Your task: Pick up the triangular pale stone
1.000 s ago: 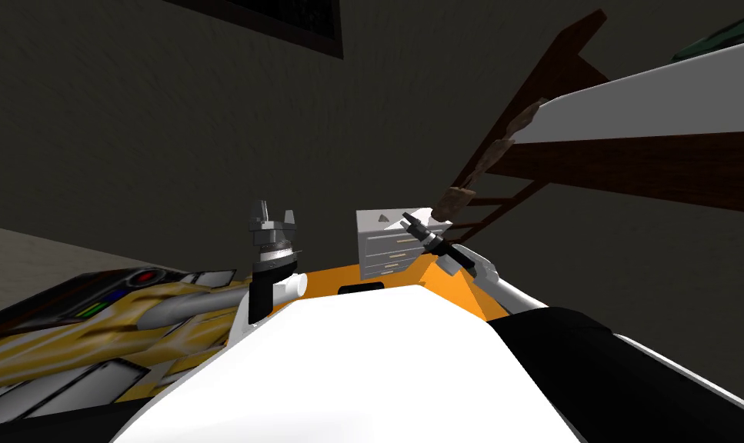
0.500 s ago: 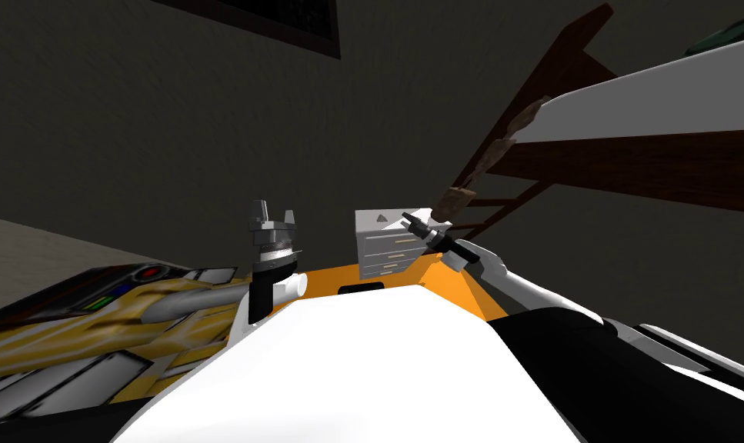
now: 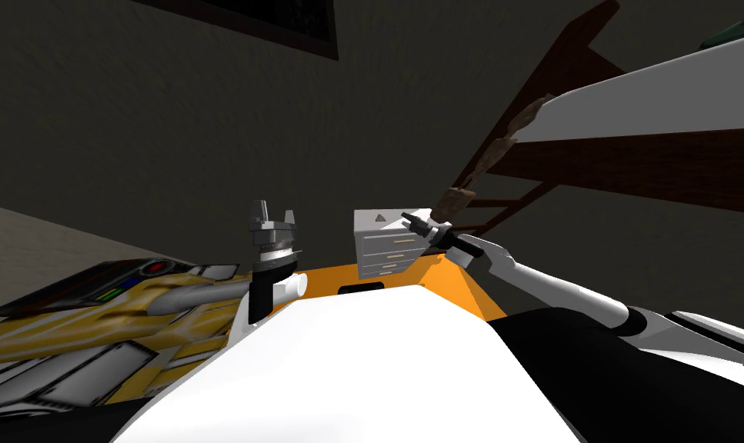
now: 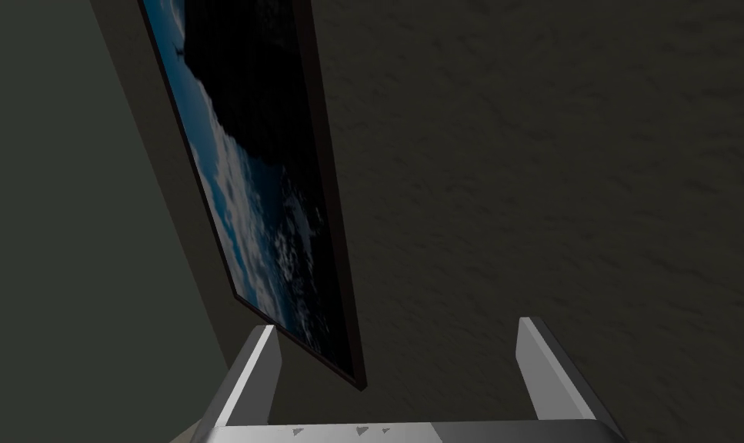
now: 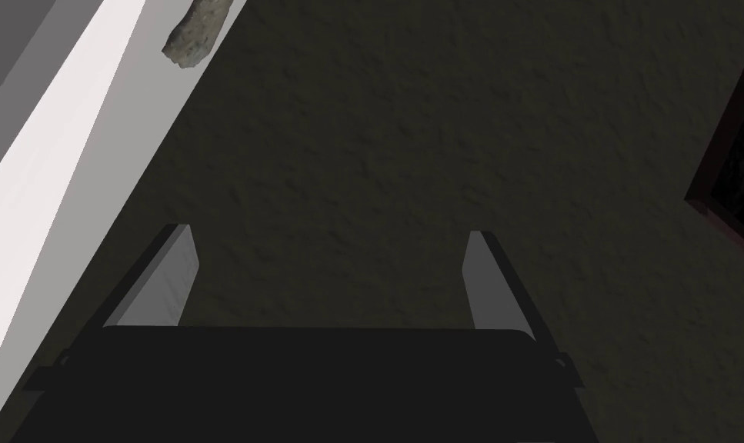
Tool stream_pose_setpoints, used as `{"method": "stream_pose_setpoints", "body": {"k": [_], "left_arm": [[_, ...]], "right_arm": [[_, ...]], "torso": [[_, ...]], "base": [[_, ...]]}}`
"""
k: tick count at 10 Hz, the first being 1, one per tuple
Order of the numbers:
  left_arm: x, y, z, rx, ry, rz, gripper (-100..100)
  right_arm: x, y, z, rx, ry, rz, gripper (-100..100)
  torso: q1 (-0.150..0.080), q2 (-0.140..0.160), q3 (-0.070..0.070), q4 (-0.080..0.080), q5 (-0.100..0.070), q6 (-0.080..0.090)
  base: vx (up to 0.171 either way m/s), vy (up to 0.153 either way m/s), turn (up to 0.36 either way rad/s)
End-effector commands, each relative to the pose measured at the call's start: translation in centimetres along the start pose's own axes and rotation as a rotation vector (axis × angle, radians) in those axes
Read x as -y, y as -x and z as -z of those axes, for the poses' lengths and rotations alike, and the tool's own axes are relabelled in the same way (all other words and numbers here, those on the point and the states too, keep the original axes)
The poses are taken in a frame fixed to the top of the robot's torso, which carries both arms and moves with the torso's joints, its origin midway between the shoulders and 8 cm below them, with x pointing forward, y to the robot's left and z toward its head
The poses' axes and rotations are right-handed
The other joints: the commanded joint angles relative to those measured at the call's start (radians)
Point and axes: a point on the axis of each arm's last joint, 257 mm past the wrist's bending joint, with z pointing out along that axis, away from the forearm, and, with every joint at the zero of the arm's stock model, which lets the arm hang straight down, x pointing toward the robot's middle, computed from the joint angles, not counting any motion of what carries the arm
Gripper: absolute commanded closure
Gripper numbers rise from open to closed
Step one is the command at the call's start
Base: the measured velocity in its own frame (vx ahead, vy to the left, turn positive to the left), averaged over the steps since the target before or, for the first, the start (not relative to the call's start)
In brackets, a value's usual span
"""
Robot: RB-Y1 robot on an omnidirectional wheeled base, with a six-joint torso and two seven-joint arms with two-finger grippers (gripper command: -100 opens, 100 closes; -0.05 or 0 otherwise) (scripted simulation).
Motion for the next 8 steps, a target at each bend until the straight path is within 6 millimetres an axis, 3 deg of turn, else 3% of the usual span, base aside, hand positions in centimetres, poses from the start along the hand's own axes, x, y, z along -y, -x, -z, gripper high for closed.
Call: {"method": "stream_pose_setpoints", "body": {"k": [1, 8], "left_arm": [[0.0, 0.0, 0.0, 0.0, 0.0, 0.0, 0], [0.0, 0.0, 0.0, 0.0, 0.0, 0.0, 0]], "right_arm": [[0.0, 0.0, 0.0, -0.018, -0.013, 0.019, -100], [1.8, 1.2, 0.1, -0.091, -0.154, 0.006, -100]], "torso": [[0.0, 0.0, 0.0, 0.0, 0.0, 0.0], [0.0, 0.0, 0.0, 0.0, 0.0, 0.0]], "base": [[0.002, -0.003, -0.012], [-0.011, -0.033, 0.061]]}}
